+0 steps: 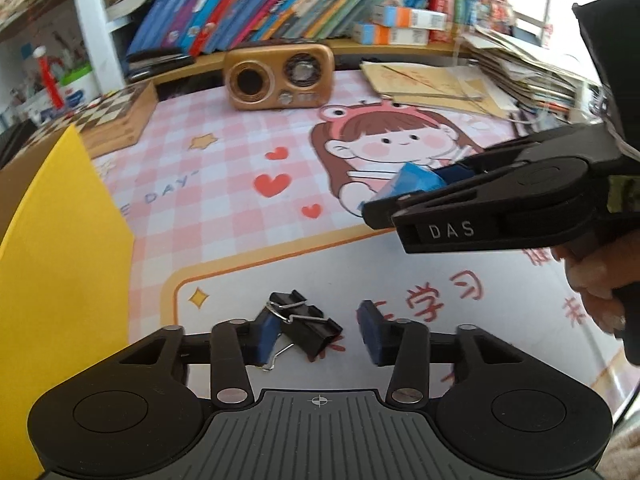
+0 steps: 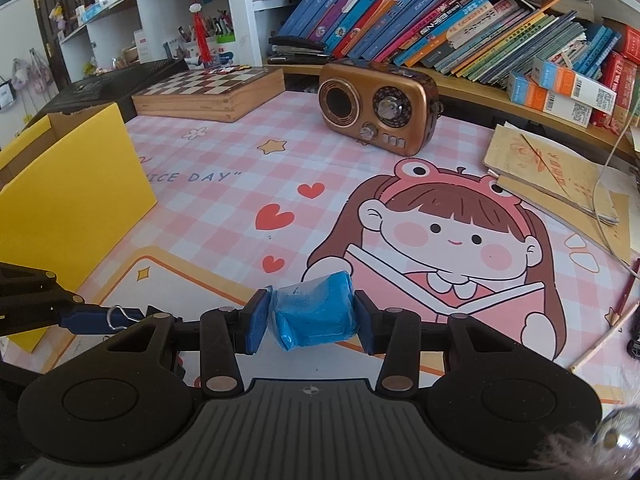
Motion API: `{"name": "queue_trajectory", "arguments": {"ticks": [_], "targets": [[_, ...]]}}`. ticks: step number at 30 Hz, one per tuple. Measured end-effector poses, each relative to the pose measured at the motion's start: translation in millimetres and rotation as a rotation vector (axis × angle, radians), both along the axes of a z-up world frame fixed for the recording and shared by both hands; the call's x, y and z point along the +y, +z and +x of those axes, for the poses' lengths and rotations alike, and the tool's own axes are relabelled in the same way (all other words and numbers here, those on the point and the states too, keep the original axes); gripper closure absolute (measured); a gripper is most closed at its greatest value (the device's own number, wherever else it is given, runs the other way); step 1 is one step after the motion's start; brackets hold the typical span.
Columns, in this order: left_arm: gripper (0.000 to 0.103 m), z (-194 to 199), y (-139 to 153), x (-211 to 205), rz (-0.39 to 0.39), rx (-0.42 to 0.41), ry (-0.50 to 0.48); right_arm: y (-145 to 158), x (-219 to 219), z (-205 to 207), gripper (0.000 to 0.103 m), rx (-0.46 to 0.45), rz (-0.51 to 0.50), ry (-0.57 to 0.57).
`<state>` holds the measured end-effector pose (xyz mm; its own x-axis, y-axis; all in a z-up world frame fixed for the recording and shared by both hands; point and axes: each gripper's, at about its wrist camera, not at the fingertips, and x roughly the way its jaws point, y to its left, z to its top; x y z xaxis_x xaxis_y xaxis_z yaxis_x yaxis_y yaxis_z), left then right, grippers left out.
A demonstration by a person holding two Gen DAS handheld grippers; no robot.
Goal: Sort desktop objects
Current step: 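Lift the binder clip and blue item off the mat with both tools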
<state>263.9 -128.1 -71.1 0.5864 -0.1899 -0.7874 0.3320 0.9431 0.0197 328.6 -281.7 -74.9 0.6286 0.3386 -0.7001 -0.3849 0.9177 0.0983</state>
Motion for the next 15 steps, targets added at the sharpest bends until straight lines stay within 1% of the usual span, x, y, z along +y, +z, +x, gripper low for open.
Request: {"name": "queue_trajectory", "arguments": {"ticks": [1, 6, 11, 15], "targets": [[0.049, 0.6, 0.4, 1.0, 0.007, 0.003, -0.007, 0.8, -1.5, -1.2, 0.061, 0.000, 0.004, -0.003], [0.049, 2.1, -0.6, 6.6, 0.032, 0.004, -0.009, 2.6, -8.6, -3.7, 0.061, 0.003, 0.015, -0.021], [0.049, 7.4, -8.7, 6.6, 0.057, 0.028, -0.052, 3.7, -12.0, -6.1, 0.061, 0.002, 0.019, -0.026], [0.051, 6.2, -10.3, 9.0, 0.060, 0.037, -0.051, 5.4, -17.0, -8.6, 0.061, 0.001, 0.024, -0.037]]}}
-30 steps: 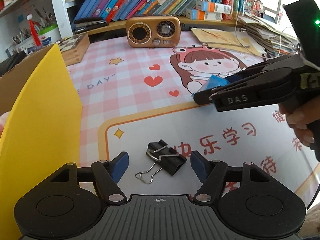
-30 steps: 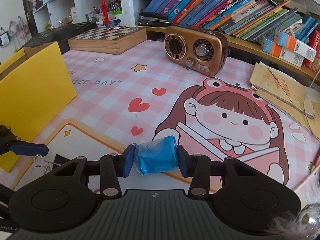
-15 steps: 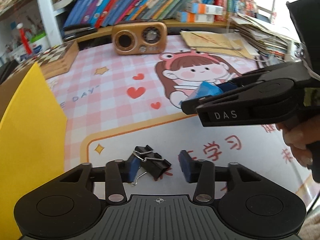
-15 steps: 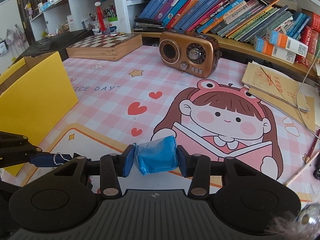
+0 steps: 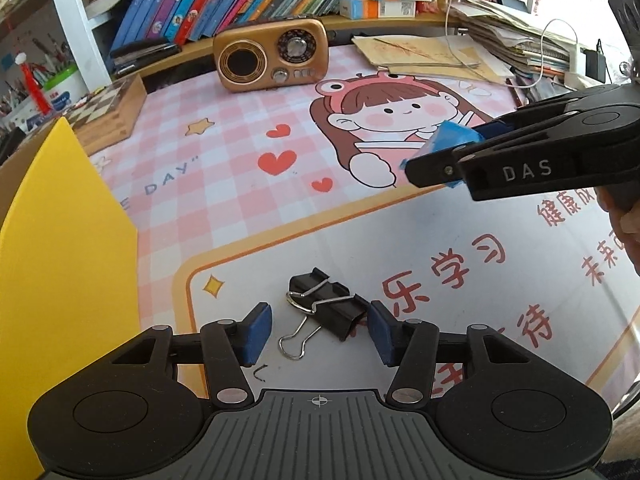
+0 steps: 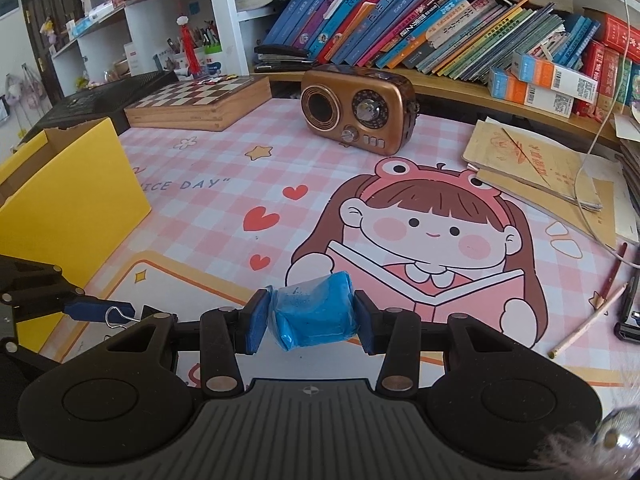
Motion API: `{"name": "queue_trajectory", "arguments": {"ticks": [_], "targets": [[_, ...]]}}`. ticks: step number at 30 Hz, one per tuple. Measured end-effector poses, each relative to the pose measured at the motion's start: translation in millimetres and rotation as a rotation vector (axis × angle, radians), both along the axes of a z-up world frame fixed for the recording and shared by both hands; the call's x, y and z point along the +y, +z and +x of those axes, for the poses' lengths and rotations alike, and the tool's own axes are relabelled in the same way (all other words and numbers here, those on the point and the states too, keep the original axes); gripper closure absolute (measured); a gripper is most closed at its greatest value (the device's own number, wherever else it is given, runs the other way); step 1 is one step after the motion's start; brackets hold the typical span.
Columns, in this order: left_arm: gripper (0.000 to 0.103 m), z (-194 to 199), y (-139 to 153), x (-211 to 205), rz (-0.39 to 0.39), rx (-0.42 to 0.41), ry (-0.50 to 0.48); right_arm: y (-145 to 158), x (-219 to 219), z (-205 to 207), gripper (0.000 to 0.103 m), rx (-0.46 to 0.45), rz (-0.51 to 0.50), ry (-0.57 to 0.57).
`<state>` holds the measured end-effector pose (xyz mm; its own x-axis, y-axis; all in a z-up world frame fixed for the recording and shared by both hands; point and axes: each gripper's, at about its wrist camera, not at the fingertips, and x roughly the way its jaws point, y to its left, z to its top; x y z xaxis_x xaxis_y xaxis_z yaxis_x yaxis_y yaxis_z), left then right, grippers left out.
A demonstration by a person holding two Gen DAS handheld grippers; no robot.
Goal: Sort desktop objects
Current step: 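Lift the binder clip and blue item off the mat with both tools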
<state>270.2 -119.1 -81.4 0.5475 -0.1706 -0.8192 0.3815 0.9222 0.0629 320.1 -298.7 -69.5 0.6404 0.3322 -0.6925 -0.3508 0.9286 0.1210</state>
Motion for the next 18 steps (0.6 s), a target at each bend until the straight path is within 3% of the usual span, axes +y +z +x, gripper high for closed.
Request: {"name": "queue_trajectory", "arguments": {"ticks": [11, 14, 16, 18], "targets": [[0.051, -14.7, 5.9, 0.2, 0.115, -0.017, -0.012, 0.0, -3.8, -0.2, 0.061, 0.000, 0.015, -0.010], [0.066, -13.9, 6.8, 0.1, 0.098, -0.015, -0.030, -0.1, -2.7, 0.0, 0.061, 0.001, 0.017, -0.007], [0.082, -11.0, 6.1, -2.5, 0.082, -0.010, -0.039, 0.3, -2.1, 0.4, 0.061, -0.001, 0.017, -0.004], [0.084, -9.8, 7.8, -7.9, 0.060, -0.012, -0.045, 0.6, -1.9, 0.1, 0.061, -0.002, 0.017, -0.003]]}}
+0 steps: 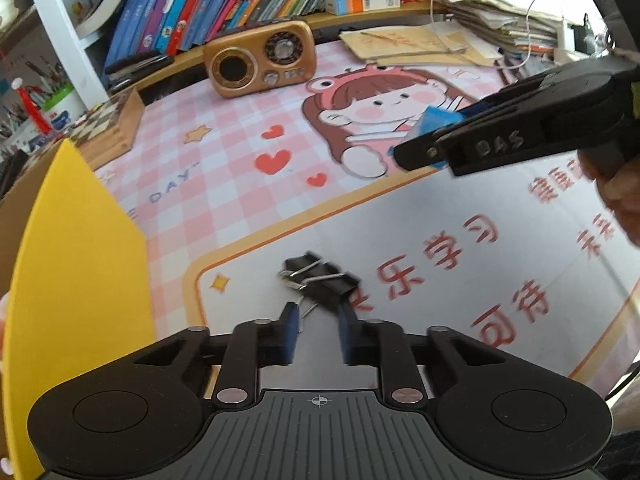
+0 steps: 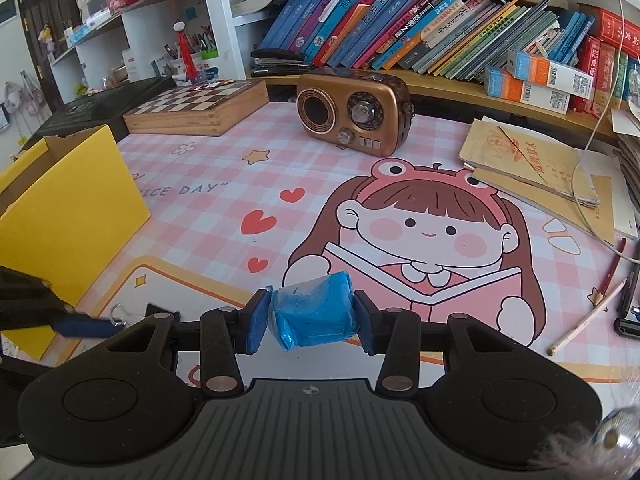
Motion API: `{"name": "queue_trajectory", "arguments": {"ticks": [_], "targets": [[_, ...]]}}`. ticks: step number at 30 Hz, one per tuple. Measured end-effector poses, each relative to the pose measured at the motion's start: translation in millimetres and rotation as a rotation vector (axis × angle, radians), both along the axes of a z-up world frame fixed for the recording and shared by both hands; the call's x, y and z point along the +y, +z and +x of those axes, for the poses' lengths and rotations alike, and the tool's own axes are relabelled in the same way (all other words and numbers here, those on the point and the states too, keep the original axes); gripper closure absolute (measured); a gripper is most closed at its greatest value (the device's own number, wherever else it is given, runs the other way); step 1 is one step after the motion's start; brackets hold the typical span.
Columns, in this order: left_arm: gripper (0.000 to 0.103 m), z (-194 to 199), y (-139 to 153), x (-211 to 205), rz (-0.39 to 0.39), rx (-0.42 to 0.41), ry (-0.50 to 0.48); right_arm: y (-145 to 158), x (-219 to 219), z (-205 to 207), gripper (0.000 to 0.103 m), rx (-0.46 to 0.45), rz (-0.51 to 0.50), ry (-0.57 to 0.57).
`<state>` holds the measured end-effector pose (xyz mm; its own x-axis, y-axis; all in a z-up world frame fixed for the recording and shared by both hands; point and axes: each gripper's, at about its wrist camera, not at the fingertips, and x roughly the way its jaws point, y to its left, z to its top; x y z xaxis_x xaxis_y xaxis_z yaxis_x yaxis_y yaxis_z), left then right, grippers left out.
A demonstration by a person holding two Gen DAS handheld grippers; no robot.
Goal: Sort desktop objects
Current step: 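Lift the binder clip and blue item off the mat with both tools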
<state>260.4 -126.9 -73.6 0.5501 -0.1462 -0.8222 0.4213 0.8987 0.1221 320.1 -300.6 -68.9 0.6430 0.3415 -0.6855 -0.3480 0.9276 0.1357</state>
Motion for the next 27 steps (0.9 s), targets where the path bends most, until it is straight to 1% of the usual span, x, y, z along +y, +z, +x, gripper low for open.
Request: {"name": "queue_trajectory", "arguments": {"ticks": [4, 7, 10, 13, 14, 15, 16, 18, 22, 27], "targets": [[0.084, 1.5, 4.7, -15.0, -0.072, -0.002, 0.002, 0.1, -1.7, 0.1, 0.061, 0.001, -0.002, -0.010], [0.084, 2.2, 5.1, -27.3, -0.114, 0.010, -0.019, 0.6, -4.4, 0.9, 0.061, 0.000, -0.001, -0.018], [0.082, -2.2, 8.8, -31.1, -0.108, -0.002, -0.027, 1.7, -7.6, 1.2, 0.061, -0.005, 0.003, -0.028], [0.078, -7.6, 12.7, -22.5, -0.087, -0.013, 0.026, 1.3, -9.4, 1.1, 0.061, -0.005, 0.004, -0.030], [0.074, -8.6, 12.6, -19.1, -0.077, -0.015, 0.051, 0.9, -9.4, 1.0, 0.061, -0.004, 0.004, -0.029], [0.066, -8.8, 11.6, -16.0, -0.065, -0.022, 0.077, 0.8, -9.2, 1.1, 0.061, -0.002, 0.005, -0.028], [0.059, -7.9, 10.1, -13.7, -0.056, -0.030, 0.099, 0.5, -8.9, 1.2, 0.061, -0.001, 0.007, -0.027], [0.055, -3.2, 7.0, -12.0, -0.057, -0.040, 0.121, 0.5, -8.0, 1.4, 0.061, 0.001, 0.008, -0.022], [0.055, 8.7, -2.9, -15.1, -0.063, -0.046, 0.116, 1.8, -6.8, 0.4, 0.062, -0.003, 0.000, -0.011], [0.055, 17.6, -10.3, -8.2, -0.118, -0.028, 0.166, 2.2, -9.4, -0.8, 0.062, -0.001, -0.003, -0.012]]}}
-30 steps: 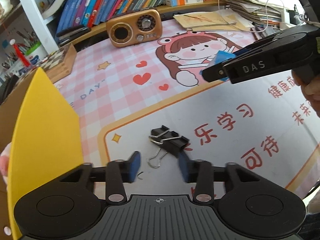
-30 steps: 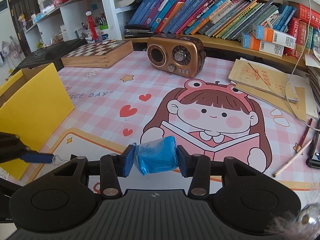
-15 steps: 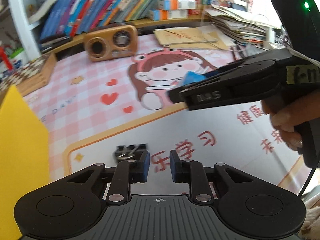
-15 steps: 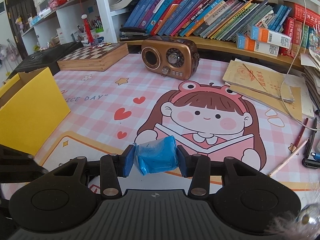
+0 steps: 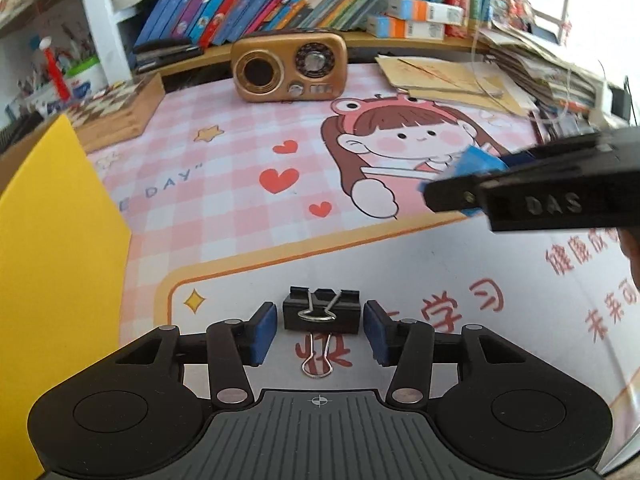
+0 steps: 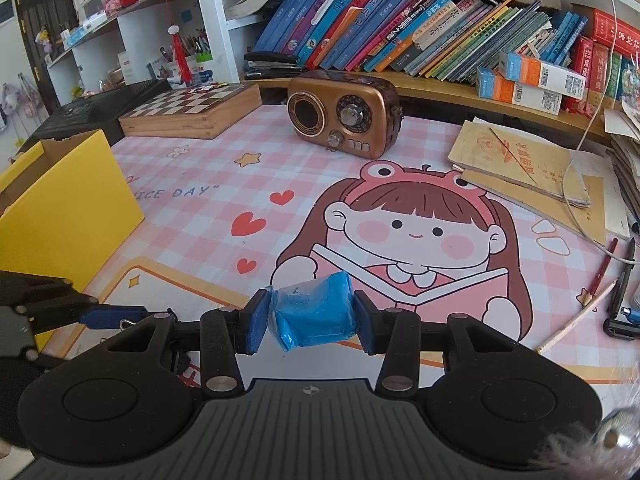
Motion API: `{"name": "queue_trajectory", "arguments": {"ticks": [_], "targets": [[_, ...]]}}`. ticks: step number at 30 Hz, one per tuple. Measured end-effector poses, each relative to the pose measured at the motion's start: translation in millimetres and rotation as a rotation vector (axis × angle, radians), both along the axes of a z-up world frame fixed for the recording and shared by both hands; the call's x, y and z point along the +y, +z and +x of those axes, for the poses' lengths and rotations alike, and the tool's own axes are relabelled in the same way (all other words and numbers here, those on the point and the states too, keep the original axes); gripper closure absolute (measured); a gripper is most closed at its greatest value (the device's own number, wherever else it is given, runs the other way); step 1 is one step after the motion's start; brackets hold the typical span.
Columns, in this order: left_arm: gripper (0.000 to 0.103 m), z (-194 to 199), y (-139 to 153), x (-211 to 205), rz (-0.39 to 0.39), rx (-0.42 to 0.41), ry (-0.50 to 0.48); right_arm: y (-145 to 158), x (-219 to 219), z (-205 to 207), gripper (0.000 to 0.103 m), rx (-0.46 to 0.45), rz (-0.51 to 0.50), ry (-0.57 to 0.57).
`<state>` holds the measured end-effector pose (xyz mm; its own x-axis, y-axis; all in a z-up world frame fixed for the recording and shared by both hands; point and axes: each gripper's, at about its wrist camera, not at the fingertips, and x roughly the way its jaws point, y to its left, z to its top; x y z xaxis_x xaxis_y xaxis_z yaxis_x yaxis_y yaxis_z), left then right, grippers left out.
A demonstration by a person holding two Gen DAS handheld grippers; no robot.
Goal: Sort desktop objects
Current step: 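Lift the binder clip and blue item off the mat with both tools, then carry the binder clip and blue wrapped item with both tools toward the yellow box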
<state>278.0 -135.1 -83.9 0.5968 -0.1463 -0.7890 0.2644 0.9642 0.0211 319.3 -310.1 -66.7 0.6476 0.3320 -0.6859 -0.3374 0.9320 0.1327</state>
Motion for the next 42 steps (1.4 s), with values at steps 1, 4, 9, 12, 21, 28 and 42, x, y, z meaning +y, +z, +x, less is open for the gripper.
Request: {"name": "queue_trajectory", "arguments": {"ticks": [1, 4, 9, 12, 21, 28, 42], "targets": [[0.056, 1.3, -0.7, 0.7, -0.008, 0.001, 0.006, -0.2, -0.8, -0.3, 0.062, 0.000, -0.001, -0.001], [0.060, 3.1, -1.7, 0.0, -0.017, -0.007, 0.005, -0.5, -2.5, -1.2, 0.062, 0.001, -0.003, -0.004], [0.064, 0.5, -1.1, 0.1, -0.026, -0.012, 0.001, 0.7, -4.3, -4.6, 0.063, -0.008, -0.004, -0.007], [0.064, -5.1, 5.5, 3.1, -0.038, -0.024, 0.021, 2.3, -4.8, -7.9, 0.064, -0.012, -0.003, -0.011], [0.064, -32.1, 37.4, 9.8, -0.092, -0.085, 0.037, 12.4, -4.1, -28.5, 0.066, -0.025, 0.000, -0.031], [0.064, -57.1, 55.7, 17.5, -0.127, -0.120, 0.052, 22.8, -1.2, -52.7, 0.066, -0.039, -0.001, -0.047], [0.064, -117.0, 80.4, 49.2, -0.188, -0.185, 0.060, 49.1, 19.3, -117.2, 0.066, -0.074, -0.005, -0.080]]}}
